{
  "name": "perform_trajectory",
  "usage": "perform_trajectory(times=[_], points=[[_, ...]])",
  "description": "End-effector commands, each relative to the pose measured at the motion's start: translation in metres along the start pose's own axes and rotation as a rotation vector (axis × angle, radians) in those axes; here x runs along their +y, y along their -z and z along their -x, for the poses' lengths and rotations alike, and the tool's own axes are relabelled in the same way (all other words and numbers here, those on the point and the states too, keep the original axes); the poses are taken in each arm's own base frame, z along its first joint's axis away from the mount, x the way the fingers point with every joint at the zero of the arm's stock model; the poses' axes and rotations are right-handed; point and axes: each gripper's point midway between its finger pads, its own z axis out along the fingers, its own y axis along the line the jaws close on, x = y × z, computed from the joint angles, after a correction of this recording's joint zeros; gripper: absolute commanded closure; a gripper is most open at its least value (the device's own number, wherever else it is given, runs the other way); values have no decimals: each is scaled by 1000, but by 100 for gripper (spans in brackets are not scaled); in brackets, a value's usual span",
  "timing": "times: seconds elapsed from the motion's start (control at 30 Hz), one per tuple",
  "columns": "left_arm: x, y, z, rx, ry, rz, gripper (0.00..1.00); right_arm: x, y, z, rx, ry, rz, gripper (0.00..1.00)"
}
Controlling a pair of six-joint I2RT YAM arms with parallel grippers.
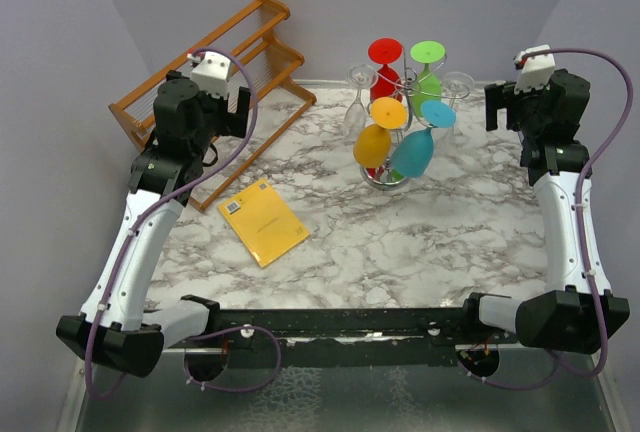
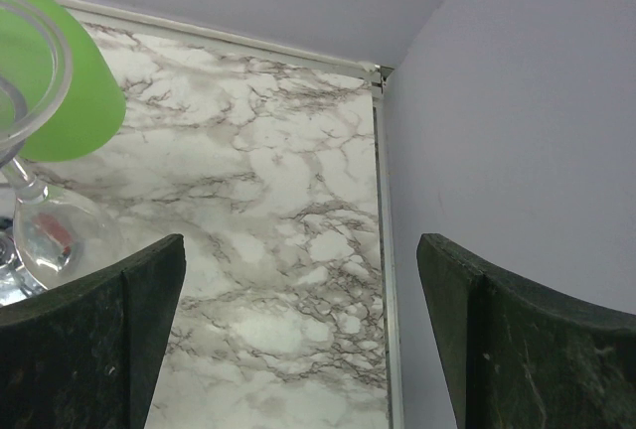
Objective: Place the wine glass upside down on the wine glass rack
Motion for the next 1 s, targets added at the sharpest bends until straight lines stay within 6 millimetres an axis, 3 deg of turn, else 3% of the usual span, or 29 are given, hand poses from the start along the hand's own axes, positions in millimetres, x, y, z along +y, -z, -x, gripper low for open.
perform_trajectory(times=[0.0, 0.17, 0.4, 0.63, 0.8, 0.97], points=[[7, 24, 38, -194, 146, -33, 1, -9, 3, 30, -84, -55, -23, 1], [20, 37, 42, -279, 121, -9, 1, -4, 14, 41, -129, -4, 19, 0], [28, 33, 41, -264, 90, 5, 1, -9, 47, 48, -182, -18, -22, 0], [62, 38, 44, -257, 132, 181, 1, 6, 84, 41, -179, -11, 37, 0], [55, 39, 32, -220, 153, 139, 1, 9, 112, 36, -222, 2, 28, 0], [41, 41, 23, -178, 124, 53, 1, 15, 127, 32, -244, 1, 43, 0]])
